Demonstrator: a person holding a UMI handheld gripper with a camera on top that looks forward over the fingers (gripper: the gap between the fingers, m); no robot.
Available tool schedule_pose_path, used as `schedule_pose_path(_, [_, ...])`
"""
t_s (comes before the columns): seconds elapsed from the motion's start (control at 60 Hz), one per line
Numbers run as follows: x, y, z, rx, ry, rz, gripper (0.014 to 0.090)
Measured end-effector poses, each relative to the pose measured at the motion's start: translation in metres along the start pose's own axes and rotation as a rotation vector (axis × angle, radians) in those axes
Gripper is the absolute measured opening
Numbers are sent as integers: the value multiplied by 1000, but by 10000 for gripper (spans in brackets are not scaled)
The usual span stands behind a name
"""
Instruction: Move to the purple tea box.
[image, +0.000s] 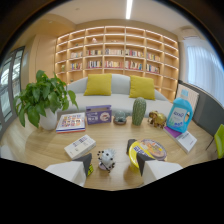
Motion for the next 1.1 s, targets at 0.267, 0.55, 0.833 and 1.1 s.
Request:
schedule_pose_path(0.267, [-35,-7,-14,7,-41,-15,851])
schedule_pose_path(0.55, [-63,-35,34,17,-38,-34,861])
schedule_pose_path(0.833, [-77,-71,144,9,-27,-40,858])
schedule_pose_path(1.1, [-88,-78,254,-36,-44,-19,856])
